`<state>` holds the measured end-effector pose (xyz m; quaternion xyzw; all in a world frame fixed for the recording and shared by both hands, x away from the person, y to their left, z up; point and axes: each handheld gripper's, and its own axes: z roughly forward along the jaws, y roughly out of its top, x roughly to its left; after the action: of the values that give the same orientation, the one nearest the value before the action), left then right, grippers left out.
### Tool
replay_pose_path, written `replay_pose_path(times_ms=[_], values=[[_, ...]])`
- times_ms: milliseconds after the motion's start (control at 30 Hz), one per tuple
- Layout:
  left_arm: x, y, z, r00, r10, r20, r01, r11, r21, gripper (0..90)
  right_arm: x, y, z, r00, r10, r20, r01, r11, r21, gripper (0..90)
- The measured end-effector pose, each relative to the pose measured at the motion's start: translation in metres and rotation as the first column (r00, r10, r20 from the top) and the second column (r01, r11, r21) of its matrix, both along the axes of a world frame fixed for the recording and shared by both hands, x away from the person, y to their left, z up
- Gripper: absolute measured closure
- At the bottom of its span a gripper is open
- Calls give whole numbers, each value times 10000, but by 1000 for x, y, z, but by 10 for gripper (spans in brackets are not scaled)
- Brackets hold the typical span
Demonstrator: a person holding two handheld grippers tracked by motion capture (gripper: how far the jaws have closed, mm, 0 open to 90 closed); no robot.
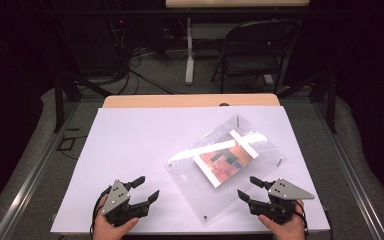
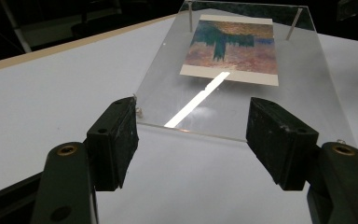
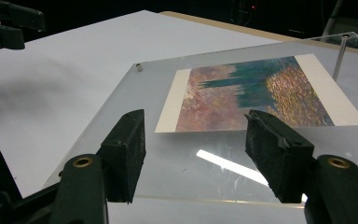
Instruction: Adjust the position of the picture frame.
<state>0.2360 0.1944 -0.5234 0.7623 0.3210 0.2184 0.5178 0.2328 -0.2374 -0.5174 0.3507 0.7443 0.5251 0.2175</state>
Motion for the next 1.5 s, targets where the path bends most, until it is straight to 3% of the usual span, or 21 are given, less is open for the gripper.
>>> replay_pose_path(times_ms=[367, 500, 600, 833, 967, 1067, 1133, 1167, 1200, 1233, 1433, 1467, 1500], values=[[-2, -2, 0, 10000, -41, -47, 42, 10000, 15, 364, 0, 1, 0, 10000, -28, -16, 28, 10000, -81, 401], [-3, -3, 1, 10000, -20, 25, 20, 10000, 82, 370, -1, 1, 1, 9999, -42, 134, 45, 9997, -226, 429], [-2, -3, 1, 9999, -67, -129, 68, 9999, 80, 378, -3, 1, 4, 9991, -91, 412, 108, 9991, -415, 475], [-2, -3, 1, 9998, -88, -189, 89, 9999, 62, 392, -5, 0, 8, 9999, 35, 111, -28, 9982, -601, 511], [-2, -3, 1, 9999, -52, -124, 52, 10000, -19, 395, -8, -1, 12, 9999, -78, 122, 89, 9955, -943, 599], [0, -3, 1, 9998, -106, -144, 104, 9999, -124, 401, -10, -5, 16, 9995, -109, -308, 68, 9915, -1301, 760], [1, -3, 1, 9997, -130, -187, 126, 9997, -200, 402, -9, -6, 16, 9992, -99, -399, 47, 9916, -1292, 774], [1, -3, 1, 9997, -96, -214, 92, 9998, -178, 403, -9, -9, 15, 9967, -94, -812, -4, 9927, -1203, 822], [1, -3, 1, 9997, -96, -214, 92, 9998, -178, 403, -9, -9, 15, 9967, -94, -812, -4, 9927, -1203, 822], [1, -2, 1, 9997, -81, -230, 77, 9998, -166, 402, -9, -11, 13, 9932, -72, -1166, -88, 9907, -1355, 867], [3, -1, 1, 9998, 112, -168, -115, 9998, -188, 350, -9, -13, 5, 9832, 56, -1823, -416, 9801, -1941, 900], [4, -1, 1, 9997, 171, -152, -174, 9996, -202, 339, -8, -12, 1, 9740, 167, -2259, -670, 9739, -2168, 900], [4, -1, 1, 9996, 220, -188, -224, 9994, -258, 333, -7, -11, 0, 9703, 195, -2412, -746, 9723, -2216, 900]])
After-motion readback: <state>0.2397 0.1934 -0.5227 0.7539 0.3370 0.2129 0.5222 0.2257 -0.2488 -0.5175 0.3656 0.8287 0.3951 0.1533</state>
